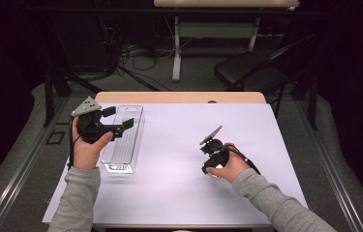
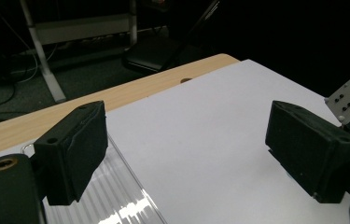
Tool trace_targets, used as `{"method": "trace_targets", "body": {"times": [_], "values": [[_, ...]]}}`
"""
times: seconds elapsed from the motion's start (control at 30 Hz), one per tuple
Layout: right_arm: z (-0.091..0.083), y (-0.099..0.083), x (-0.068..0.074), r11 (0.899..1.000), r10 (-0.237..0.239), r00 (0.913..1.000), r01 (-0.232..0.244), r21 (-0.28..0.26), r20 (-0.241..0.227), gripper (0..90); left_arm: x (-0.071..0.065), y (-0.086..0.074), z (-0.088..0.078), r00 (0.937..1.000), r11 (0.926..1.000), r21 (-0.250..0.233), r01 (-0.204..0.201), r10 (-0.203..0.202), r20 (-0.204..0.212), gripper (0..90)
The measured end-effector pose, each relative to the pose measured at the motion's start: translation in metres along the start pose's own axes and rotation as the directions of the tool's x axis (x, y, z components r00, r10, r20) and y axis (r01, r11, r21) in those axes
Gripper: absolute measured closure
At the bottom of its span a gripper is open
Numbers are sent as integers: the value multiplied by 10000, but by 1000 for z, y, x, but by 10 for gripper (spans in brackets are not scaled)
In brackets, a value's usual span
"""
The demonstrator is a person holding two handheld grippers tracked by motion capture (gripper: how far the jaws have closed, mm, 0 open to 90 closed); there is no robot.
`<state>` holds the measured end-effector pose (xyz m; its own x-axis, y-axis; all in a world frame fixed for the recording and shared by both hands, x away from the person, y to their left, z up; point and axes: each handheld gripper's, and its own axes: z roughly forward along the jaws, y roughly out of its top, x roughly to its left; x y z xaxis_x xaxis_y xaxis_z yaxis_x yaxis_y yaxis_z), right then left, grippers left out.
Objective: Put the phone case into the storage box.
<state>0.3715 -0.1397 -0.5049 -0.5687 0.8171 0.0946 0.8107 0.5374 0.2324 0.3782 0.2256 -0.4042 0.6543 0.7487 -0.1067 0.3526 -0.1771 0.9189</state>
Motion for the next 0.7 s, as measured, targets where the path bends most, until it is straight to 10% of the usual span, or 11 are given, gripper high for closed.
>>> {"method": "trace_targets", "body": {"times": [0.07,0.7], "values": [[6,-2,1,9973,107,9999,-112,-730,-72,667,0,0,0,10000,10000,-13,22,-22,-9,133],[18,-10,2,9998,219,9997,-219,7,-90,746,1,-2,1,10000,10000,49,76,-76,-41,135]]}}
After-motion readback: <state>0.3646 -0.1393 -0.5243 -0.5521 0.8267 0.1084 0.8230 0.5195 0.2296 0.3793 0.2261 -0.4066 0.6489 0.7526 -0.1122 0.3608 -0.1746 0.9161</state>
